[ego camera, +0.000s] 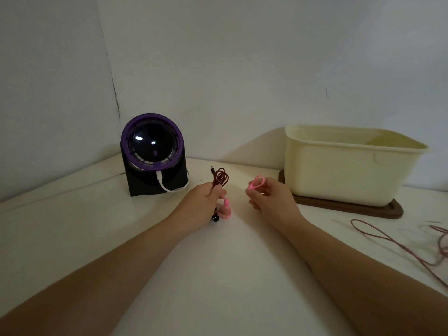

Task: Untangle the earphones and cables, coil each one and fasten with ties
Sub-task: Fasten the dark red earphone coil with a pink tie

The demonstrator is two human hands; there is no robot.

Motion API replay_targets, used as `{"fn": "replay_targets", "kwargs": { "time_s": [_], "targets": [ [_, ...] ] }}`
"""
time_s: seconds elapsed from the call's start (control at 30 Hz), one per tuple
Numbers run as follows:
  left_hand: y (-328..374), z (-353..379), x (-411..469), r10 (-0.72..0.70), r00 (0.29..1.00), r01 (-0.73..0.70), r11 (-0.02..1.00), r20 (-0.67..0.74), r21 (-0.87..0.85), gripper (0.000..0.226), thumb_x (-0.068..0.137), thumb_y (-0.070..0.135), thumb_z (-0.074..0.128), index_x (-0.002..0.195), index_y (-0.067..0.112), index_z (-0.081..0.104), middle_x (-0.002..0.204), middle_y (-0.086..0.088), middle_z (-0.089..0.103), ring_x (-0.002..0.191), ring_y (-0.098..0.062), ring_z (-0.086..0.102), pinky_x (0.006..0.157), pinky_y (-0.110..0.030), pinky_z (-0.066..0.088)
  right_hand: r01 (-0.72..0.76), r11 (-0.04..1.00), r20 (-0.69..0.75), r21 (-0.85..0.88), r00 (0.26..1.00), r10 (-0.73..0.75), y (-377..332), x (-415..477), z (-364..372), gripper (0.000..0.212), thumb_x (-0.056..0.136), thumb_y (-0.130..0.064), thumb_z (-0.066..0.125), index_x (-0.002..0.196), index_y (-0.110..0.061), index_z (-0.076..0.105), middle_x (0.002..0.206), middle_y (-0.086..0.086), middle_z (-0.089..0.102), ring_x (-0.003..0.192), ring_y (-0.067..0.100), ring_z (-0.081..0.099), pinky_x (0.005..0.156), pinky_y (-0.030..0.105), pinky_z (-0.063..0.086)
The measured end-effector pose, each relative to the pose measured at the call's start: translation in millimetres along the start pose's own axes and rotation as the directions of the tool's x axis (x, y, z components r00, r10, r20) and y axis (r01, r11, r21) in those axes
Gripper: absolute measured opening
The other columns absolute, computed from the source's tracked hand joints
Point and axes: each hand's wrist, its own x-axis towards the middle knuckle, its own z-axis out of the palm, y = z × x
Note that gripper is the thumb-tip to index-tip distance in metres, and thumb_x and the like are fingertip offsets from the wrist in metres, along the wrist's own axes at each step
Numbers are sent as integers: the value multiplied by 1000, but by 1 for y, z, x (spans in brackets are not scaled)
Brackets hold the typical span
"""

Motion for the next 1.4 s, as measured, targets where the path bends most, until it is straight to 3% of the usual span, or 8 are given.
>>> {"fn": "replay_targets", "kwargs": {
  "time_s": [0.2, 0.47, 0.6, 0.73, 0.83, 0.97, 1.13, 1.4],
  "targets": [
    [35, 1, -9, 115, 993, -114, 993, -19, 38, 31, 102, 22, 34, 84, 12, 57, 91, -9, 70, 78, -23, 69, 82, -34, 51, 53, 995, -3, 79, 999, -53, -27, -2, -31, 6, 89, -11, 63, 94, -7, 63, 84, 5, 64, 63, 11, 59, 62, 18, 50],
    [118, 55, -17, 296, 954, -278, 935, 53, -219, 34, 101, 23, 37, 76, 11, 55, 87, 2, 72, 81, -19, 70, 91, -42, 53, 382, 900, 3, -211, 921, -391, -96, -16, -104, 10, 83, -24, 70, 93, -25, 70, 94, -11, 68, 79, 9, 64, 68, 20, 47],
    [152, 89, -15, 404, 914, -382, 891, 43, -246, 47, 101, 27, 37, 63, 24, 64, 84, 3, 73, 82, -16, 69, 94, -44, 50, 452, 820, -54, -351, 864, -500, -121, -18, -145, 8, 80, -32, 71, 88, -31, 70, 95, -11, 67, 84, 11, 64, 76, 32, 53],
    [174, 114, -9, 476, 879, -472, 862, -24, -184, 39, 101, 29, 36, 76, 17, 62, 88, 3, 72, 82, -15, 70, 91, -41, 53, 464, 786, -68, -408, 843, -534, -137, -16, -172, 11, 83, -36, 68, 87, -27, 72, 79, -15, 69, 74, 2, 65, 67, 14, 49],
    [182, 128, -5, 493, 869, -493, 849, -50, -193, 39, 101, 30, 36, 72, 23, 60, 83, 4, 72, 82, -15, 70, 89, -39, 53, 470, 773, -99, -425, 825, -556, -138, -13, -187, 19, 80, -38, 70, 89, -22, 73, 77, -15, 71, 72, 0, 66, 69, 15, 51],
    [178, 139, 5, 522, 852, -524, 846, -52, -96, 37, 101, 31, 35, 74, 21, 58, 89, 1, 71, 83, -15, 70, 87, -38, 54, 447, 785, -137, -428, 827, -546, -127, -6, -195, 16, 78, -38, 72, 84, -24, 71, 76, -14, 72, 73, 2, 68, 72, 19, 53],
    [167, 137, 11, 530, 848, -527, 845, -10, 88, 36, 101, 32, 34, 78, 22, 59, 85, 9, 69, 85, -14, 67, 87, -37, 52, 417, 742, -58, -524, 852, -520, -116, -2, -193, 14, 80, -37, 70, 84, -23, 71, 70, -23, 64, 75, -3, 62, 65, 5, 43],
    [167, 130, -5, 597, 799, -562, 698, 73, 445, 33, 100, 34, 30, 85, 17, 54, 81, 2, 59, 72, -13, 55, 65, -24, 41, 424, 673, 7, -606, 849, -528, -116, -14, -190, 11, 85, -30, 67, 75, -30, 64, 61, -30, 52, 77, -8, 56, 68, 10, 43]
  ]
}}
